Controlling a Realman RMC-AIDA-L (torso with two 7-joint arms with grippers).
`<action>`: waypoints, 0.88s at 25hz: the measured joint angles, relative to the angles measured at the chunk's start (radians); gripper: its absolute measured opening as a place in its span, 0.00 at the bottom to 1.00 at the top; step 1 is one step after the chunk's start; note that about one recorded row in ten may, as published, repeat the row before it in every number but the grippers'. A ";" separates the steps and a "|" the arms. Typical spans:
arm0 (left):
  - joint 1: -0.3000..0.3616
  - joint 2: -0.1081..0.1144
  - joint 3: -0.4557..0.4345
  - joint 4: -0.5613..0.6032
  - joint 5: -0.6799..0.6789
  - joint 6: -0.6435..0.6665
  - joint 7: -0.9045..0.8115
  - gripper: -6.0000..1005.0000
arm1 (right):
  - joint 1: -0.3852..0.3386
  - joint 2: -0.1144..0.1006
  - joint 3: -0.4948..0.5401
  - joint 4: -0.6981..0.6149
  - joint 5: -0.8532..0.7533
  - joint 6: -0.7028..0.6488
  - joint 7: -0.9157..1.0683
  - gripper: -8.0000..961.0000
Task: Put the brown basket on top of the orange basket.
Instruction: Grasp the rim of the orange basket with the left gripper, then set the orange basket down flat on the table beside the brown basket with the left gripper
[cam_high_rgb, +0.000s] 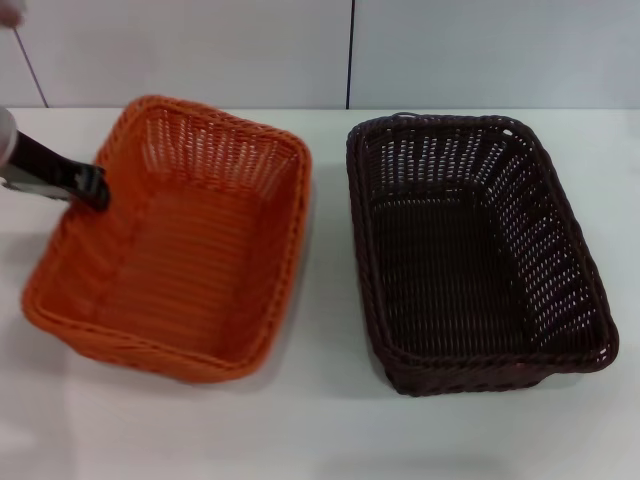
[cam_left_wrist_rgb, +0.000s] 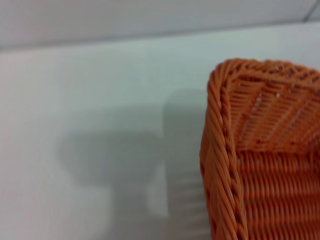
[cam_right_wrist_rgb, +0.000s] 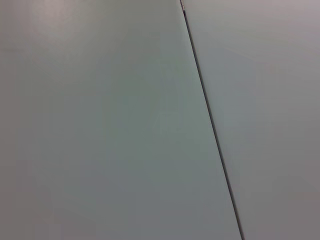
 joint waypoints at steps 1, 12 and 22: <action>0.000 0.000 0.000 0.000 0.000 0.000 0.000 0.19 | 0.000 0.000 0.000 0.000 0.000 0.000 0.000 0.63; -0.074 0.108 -0.012 0.042 -0.004 0.159 0.242 0.18 | -0.026 -0.001 0.000 -0.003 0.010 -0.007 0.005 0.63; -0.216 0.064 -0.034 -0.110 0.000 0.193 0.446 0.18 | -0.047 0.005 0.000 0.006 0.011 -0.010 0.007 0.63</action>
